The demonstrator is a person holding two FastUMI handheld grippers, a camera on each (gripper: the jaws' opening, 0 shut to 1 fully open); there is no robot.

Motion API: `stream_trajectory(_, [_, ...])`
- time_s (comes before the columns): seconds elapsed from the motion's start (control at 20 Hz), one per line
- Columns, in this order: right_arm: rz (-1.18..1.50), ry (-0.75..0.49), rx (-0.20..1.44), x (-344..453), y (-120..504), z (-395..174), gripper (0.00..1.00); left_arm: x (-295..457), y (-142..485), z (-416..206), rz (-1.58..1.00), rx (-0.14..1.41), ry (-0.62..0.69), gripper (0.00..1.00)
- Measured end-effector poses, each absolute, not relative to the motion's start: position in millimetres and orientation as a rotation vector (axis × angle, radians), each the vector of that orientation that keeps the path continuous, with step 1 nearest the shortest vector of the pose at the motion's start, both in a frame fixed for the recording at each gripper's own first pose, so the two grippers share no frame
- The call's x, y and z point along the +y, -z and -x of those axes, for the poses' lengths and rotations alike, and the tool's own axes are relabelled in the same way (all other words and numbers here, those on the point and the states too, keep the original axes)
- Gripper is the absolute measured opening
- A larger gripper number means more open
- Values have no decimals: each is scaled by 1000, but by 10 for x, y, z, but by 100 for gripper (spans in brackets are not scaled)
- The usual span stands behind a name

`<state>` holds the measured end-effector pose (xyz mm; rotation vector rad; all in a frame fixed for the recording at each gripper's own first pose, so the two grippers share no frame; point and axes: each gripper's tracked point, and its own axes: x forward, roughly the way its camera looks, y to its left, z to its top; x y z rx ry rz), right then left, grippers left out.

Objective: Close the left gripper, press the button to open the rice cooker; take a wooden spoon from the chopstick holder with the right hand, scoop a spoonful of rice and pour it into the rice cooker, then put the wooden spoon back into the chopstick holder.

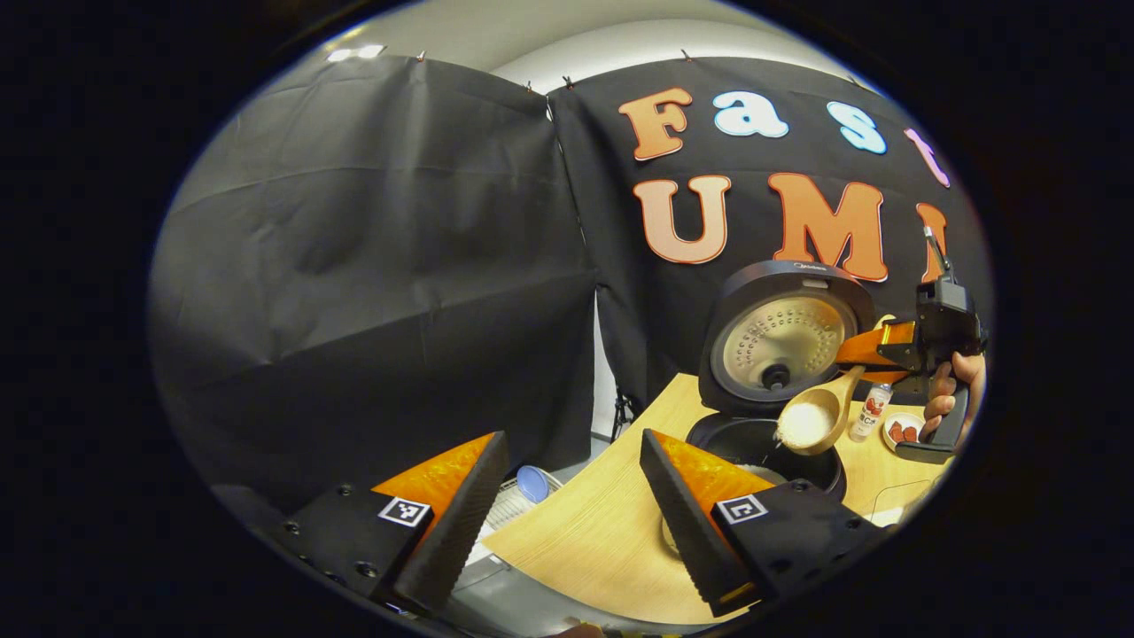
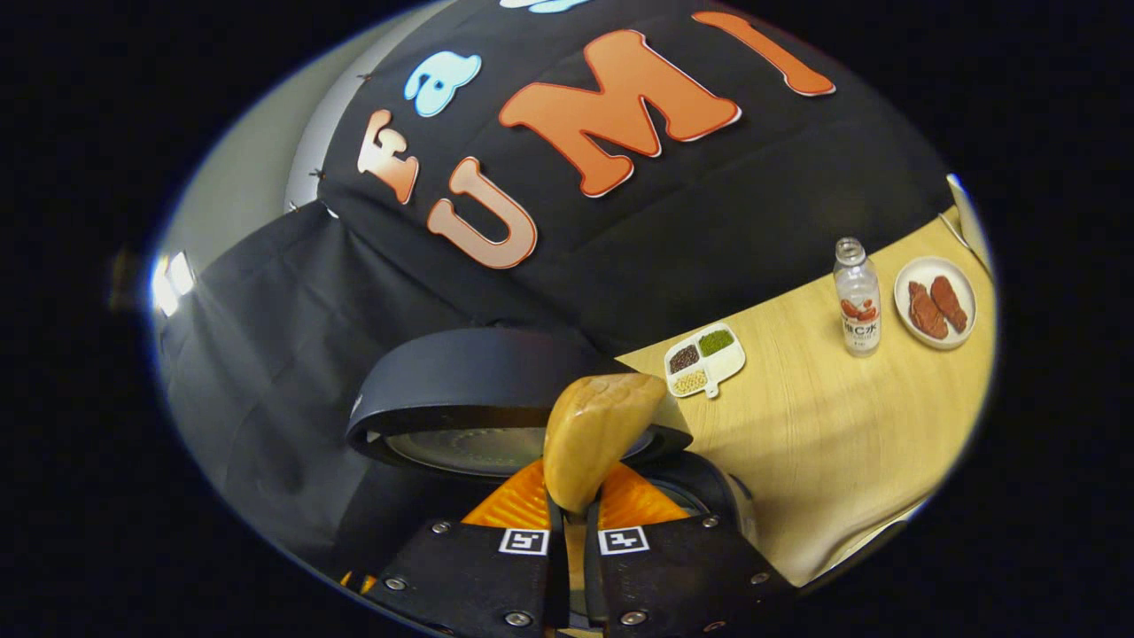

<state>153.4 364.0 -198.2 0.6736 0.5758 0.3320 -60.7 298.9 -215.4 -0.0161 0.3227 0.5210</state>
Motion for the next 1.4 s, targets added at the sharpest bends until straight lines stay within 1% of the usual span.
stream_trajectory(0.15, [-586,-331,533,3640,1920,-1543,6,2980,2224,586,10,349,-504,100])
stream_trajectory(0.5, [-382,-378,414,3781,1659,-1496,6,3074,2252,640,22,359,-497,100])
stream_trajectory(0.85, [-230,-360,327,3748,1502,-1545,6,3173,2240,747,31,361,-508,100])
stream_trajectory(1.15, [-146,-409,281,3787,1414,-1518,6,3185,2236,760,30,365,-520,100])
stream_trajectory(1.2, [-118,-411,269,3776,1409,-1521,6,3183,2239,758,32,366,-523,97])
stream_trajectory(1.25, [-90,-420,260,3793,1407,-1516,6,3181,2241,775,33,367,-527,97])
stream_trajectory(1.3, [-62,-433,250,3830,1401,-1495,6,3176,2235,766,33,366,-527,100])
stream_trajectory(1.4, [-19,-457,231,3869,1388,-1481,6,3174,2236,770,28,364,-527,100])
